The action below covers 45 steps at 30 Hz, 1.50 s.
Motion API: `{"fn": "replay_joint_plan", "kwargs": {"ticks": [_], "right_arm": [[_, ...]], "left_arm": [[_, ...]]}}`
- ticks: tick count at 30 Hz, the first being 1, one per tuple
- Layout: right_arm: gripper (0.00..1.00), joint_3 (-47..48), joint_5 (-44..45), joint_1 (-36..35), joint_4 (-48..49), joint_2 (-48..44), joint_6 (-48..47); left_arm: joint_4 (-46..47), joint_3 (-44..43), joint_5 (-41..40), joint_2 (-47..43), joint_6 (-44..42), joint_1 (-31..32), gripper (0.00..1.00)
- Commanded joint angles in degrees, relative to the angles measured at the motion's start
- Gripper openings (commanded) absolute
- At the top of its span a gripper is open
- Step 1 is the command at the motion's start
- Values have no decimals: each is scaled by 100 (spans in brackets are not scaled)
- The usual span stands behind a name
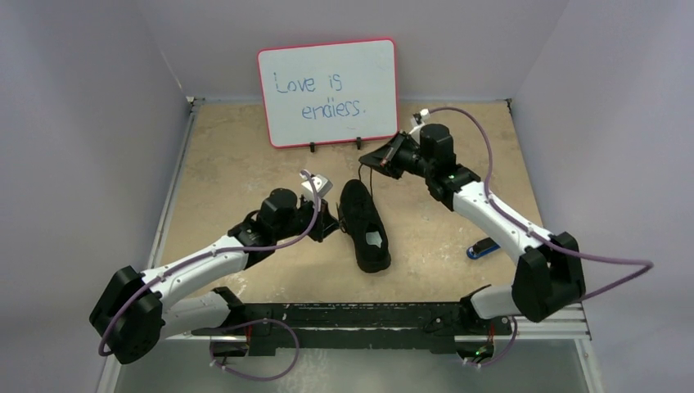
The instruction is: Tie the shoes
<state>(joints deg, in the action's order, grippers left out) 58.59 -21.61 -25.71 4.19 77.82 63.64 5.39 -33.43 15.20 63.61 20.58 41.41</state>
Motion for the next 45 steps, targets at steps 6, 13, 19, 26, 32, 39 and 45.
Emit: {"fn": "replay_joint_plan", "kwargs": {"ticks": [6,13,19,26,32,39,45], "right_arm": [[0,211,305,-725,1968,912,40],[0,502,-130,-1242,1272,1675,-450],[0,748,7,-1372,1067,1623,-602],[0,961,155,-685,1224,1005,-405],[0,824,-4,-989,1322,1232,-463],[0,910,-1185,-1525,1222,2286,-604],[0,1415,-1710,-1856,-552,2882,-1160]], "left_arm": [[1199,505,-26,-141,-130,33,0],[1397,786,-17,-356,-230,26,0],[1328,885,-169,-460,-120,31,0],[1298,923,-184,-248,139,31,0],[1212,848,-184,-268,13,34,0],[1397,1051,-212,-613,118,33,0],[1494,1178,-238,-775,244,54,0]]}}
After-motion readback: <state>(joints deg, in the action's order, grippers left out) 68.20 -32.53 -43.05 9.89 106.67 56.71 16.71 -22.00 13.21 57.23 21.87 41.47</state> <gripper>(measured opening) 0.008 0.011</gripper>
